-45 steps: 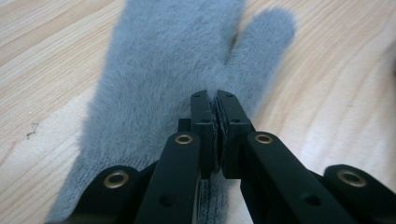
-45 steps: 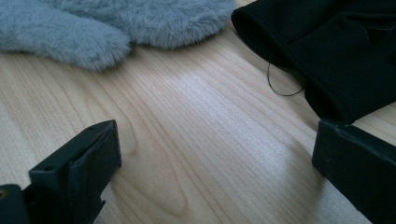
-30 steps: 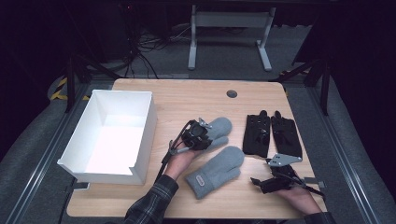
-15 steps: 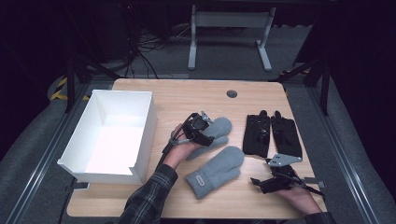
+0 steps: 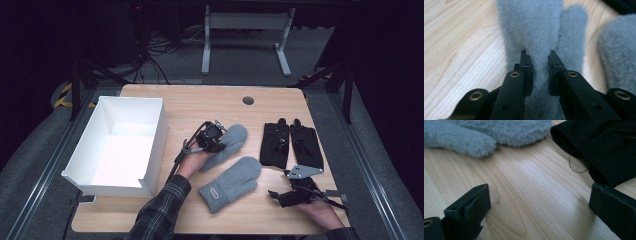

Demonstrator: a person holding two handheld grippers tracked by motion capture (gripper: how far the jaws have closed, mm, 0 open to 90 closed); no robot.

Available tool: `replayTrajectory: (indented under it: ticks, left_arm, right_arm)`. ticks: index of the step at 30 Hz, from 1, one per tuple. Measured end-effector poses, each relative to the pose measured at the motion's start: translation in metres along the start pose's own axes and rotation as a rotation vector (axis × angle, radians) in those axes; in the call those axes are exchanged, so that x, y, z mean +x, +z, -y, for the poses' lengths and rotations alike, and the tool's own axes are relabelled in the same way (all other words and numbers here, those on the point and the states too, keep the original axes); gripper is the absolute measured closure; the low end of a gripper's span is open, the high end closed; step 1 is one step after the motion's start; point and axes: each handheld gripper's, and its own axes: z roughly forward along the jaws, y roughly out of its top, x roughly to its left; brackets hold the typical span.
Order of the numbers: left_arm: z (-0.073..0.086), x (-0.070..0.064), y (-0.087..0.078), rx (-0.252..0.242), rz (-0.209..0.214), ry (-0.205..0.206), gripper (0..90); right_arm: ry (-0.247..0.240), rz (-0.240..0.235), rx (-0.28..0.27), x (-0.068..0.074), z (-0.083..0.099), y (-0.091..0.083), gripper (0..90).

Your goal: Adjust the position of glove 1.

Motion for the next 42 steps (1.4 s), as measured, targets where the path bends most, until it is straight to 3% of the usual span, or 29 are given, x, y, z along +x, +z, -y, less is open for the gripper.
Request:
replayTrajectory:
  ticks: [5, 11, 18, 29, 31, 37, 38, 42]
  left_arm:
    - [-0.001, 0.003, -0.012, -0.009, 0.035, -0.048, 80.8]
    - [0.0, 0.003, -0.032, -0.028, 0.044, -0.083, 81.1]
    - [0.003, -0.004, -0.061, -0.062, 0.071, -0.102, 81.2]
    - [0.014, -0.023, -0.097, -0.095, 0.12, -0.104, 81.2]
    - [0.016, -0.028, -0.101, -0.093, 0.117, -0.089, 81.2]
    - [0.017, -0.042, -0.106, -0.086, 0.145, -0.074, 81.1]
    - [0.018, -0.051, -0.106, -0.074, 0.165, -0.06, 81.1]
    - [0.019, -0.063, -0.103, -0.046, 0.173, -0.034, 81.1]
  right_arm:
    - [0.0, 0.0, 0.0, 0.0, 0.0, 0.0, 4.0]
    - [0.0, 0.0, 0.0, 0.0, 0.0, 0.0, 4.0]
    - [0.001, -0.001, 0.0, 0.0, 0.0, 0.0, 4.0]
    - [0.001, -0.001, 0.0, 0.0, 0.0, 0.0, 4.0]
    - [-0.001, 0.0, -0.001, 0.0, 0.0, 0.0, 4.0]
    - [0.0, 0.0, -0.001, 0.0, 0.0, 0.0, 4.0]
    - [0.0, 0.0, -0.001, 0.0, 0.0, 0.0, 4.0]
    - [0.0, 0.0, 0.0, 0.0, 0.0, 0.0, 4.0]
